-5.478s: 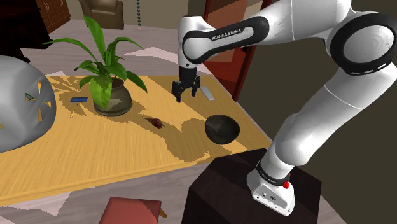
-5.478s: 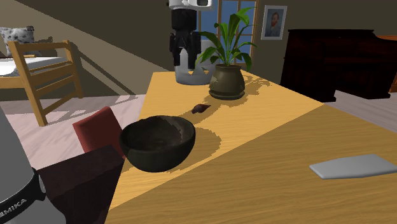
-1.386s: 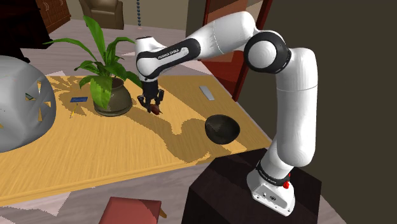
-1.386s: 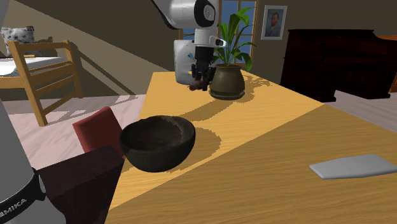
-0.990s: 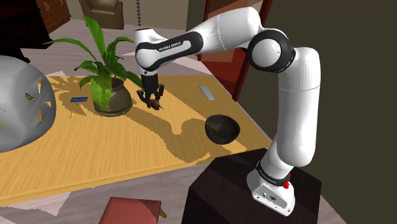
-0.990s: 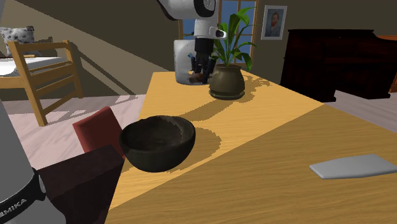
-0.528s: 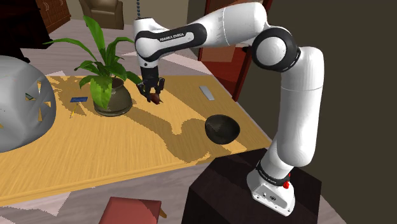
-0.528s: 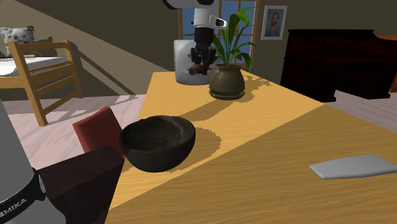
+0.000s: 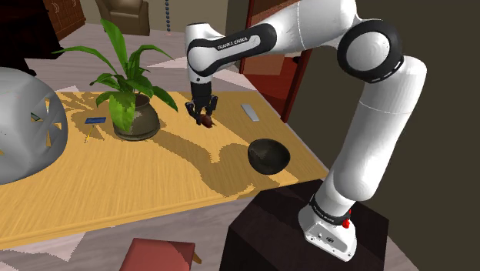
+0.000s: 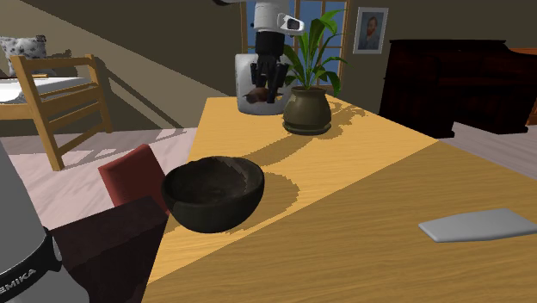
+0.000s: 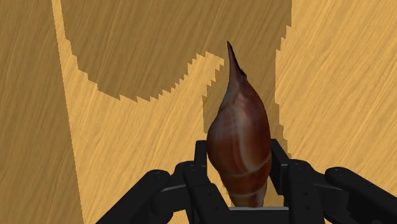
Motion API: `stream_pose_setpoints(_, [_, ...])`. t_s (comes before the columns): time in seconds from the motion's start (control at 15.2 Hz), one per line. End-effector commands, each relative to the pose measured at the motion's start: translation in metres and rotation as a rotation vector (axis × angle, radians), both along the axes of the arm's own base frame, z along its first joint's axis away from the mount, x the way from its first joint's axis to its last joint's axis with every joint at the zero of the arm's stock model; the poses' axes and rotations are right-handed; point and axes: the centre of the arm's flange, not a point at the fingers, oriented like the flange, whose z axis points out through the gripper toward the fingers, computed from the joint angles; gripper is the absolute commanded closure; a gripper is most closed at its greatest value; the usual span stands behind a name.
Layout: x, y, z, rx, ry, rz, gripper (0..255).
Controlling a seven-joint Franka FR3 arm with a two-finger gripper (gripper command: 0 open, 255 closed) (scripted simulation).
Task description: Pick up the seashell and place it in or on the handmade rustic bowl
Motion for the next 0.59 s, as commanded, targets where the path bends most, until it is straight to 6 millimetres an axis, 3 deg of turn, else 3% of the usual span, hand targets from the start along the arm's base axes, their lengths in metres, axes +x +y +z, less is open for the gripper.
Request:
stream_pose_setpoints(0.0, [-0.025,-0.012,-0.002,0.0,-0.001,0.0,255])
stream_pose_setpoints(0.53, [-0.115,-0.067,-0.003,0.0,-0.001,0.0,255])
